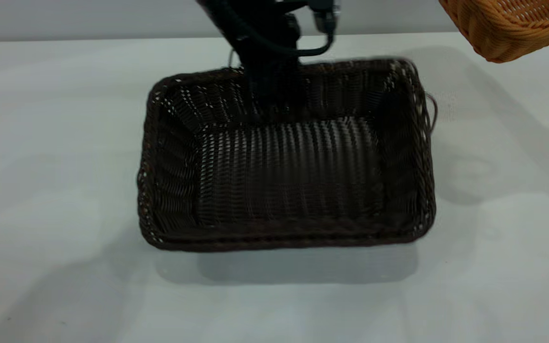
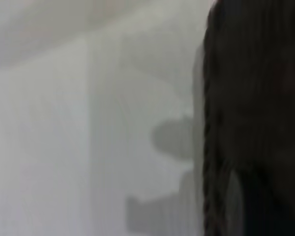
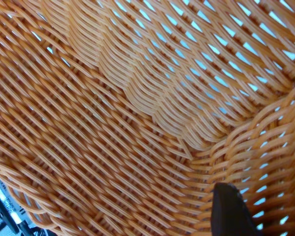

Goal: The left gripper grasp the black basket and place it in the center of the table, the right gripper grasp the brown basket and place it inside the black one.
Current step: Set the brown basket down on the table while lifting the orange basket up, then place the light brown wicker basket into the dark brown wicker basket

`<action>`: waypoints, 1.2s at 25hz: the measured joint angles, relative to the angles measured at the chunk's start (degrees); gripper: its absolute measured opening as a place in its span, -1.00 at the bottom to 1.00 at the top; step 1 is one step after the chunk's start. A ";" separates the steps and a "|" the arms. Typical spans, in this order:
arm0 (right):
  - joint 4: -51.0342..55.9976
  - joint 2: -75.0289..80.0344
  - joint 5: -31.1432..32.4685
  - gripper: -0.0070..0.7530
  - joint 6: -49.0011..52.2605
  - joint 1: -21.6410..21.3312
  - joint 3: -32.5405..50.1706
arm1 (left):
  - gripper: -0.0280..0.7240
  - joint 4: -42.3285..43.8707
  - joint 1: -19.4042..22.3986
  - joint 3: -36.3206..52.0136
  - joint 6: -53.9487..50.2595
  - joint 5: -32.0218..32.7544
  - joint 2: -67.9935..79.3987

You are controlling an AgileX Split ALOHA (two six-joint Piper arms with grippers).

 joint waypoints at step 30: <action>-36.46 1.80 9.02 -0.38 17.21 33.31 -13.31 | 0.62 4.21 25.85 0.00 -40.73 12.93 -14.65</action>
